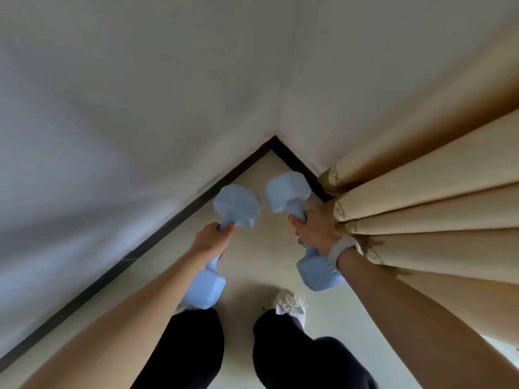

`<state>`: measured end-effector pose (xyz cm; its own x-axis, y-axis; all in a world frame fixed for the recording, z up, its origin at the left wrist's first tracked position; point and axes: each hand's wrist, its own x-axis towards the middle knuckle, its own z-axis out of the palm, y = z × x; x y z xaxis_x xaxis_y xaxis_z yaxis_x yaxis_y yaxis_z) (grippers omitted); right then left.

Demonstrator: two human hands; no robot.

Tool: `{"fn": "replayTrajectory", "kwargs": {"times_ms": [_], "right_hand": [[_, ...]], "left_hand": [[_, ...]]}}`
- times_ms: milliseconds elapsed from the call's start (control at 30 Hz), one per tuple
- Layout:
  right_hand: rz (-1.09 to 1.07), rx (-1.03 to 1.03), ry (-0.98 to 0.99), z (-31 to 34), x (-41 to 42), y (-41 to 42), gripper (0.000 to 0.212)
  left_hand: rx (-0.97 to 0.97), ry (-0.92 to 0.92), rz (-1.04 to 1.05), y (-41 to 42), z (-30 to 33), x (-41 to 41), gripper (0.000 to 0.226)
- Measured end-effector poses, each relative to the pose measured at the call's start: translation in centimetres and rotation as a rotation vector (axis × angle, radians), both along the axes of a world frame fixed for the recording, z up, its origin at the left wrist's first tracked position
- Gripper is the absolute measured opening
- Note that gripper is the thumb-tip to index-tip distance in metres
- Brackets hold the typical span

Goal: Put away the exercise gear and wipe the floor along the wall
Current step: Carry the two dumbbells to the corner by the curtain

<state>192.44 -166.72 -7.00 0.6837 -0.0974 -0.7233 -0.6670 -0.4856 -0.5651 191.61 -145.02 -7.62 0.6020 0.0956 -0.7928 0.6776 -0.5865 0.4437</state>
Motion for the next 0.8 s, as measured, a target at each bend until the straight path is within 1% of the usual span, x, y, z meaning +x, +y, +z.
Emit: {"fn": "replayTrajectory", "kwargs": {"times_ms": [100,167,333,500,667,733,800], "right_hand": [[-0.04,0.025,-0.026,-10.1,1.2,-0.4,0.023],[-0.069,0.049,-0.046,-15.2,1.5,-0.7,0.021],[-0.108,0.054,-0.168,-23.2,2.5,-1.0,0.018],[-0.141,0.034,-0.255,-25.9,4.5,-0.7,0.016],[-0.079,0.037,-0.256,-26.6,5.6,0.1,0.016],[-0.061,0.021,-0.248,-26.8,5.8,0.4,0.016],[-0.05,0.003,-0.247,-27.0,6.0,0.6,0.017]], "left_hand": [[0.065,-0.02,-0.026,-0.5,-9.5,1.3,0.043],[0.094,-0.046,-0.017,-1.0,-14.6,1.8,0.043],[0.113,-0.105,0.066,-1.5,-23.5,2.7,0.05],[0.077,-0.133,0.119,-1.5,-25.9,2.8,0.045],[0.098,-0.155,0.079,-1.1,-26.3,2.9,0.043],[0.17,-0.169,0.006,-1.0,-26.0,2.9,0.044],[0.307,-0.198,-0.128,-0.7,-25.1,3.3,0.046]]}}
